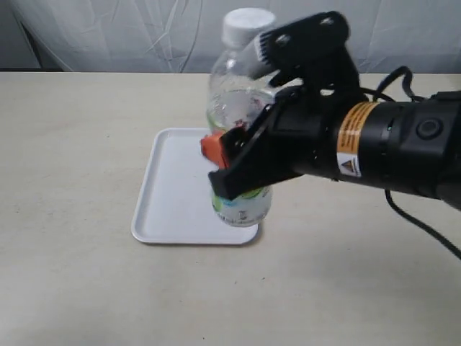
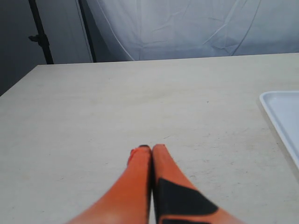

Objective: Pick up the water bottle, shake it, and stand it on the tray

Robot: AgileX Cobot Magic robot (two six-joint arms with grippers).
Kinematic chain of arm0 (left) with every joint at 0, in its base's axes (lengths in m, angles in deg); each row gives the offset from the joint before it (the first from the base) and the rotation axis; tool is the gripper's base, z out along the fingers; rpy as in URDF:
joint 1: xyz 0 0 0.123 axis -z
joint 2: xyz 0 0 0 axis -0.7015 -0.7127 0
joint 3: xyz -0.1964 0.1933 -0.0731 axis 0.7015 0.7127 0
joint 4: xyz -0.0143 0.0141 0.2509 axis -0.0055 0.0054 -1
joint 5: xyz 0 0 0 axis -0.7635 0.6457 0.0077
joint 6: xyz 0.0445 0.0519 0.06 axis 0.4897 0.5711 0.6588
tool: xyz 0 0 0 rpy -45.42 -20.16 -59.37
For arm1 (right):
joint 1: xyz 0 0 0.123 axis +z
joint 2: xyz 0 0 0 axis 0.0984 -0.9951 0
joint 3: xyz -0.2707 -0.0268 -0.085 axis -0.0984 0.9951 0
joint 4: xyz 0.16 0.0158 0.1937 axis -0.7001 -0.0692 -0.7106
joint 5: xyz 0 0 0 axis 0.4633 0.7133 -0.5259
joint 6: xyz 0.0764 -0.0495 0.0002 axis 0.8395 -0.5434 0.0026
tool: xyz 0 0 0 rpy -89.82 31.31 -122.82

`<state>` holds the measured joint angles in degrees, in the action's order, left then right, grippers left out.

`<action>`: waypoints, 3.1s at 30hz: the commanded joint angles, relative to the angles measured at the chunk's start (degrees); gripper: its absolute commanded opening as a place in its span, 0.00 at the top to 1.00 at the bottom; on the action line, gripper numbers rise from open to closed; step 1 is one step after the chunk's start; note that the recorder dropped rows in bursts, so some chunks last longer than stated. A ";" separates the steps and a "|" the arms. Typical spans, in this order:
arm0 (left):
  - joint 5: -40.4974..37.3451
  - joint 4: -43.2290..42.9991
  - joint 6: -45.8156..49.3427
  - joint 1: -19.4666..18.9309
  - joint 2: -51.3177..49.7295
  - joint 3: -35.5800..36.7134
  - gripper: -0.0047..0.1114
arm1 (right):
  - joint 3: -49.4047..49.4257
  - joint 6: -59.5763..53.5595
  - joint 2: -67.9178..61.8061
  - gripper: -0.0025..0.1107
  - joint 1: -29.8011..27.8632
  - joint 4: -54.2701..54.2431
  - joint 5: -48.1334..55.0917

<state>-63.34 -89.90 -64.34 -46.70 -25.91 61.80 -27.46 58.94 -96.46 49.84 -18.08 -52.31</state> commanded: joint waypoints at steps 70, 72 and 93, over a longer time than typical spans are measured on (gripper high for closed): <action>0.79 0.57 -0.38 -0.05 0.24 0.13 0.96 | -1.76 21.95 5.10 0.98 0.59 13.91 -0.77; 0.79 0.57 -0.38 -0.05 0.24 0.13 0.96 | -1.76 21.33 6.98 0.98 0.59 15.30 -4.56; 0.79 0.57 -0.38 -0.05 0.24 0.13 0.96 | -3.38 26.70 5.48 0.98 -1.45 18.80 17.06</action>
<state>-63.34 -89.90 -64.34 -46.70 -25.91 61.80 -30.08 71.79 -91.31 51.30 -3.61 -37.21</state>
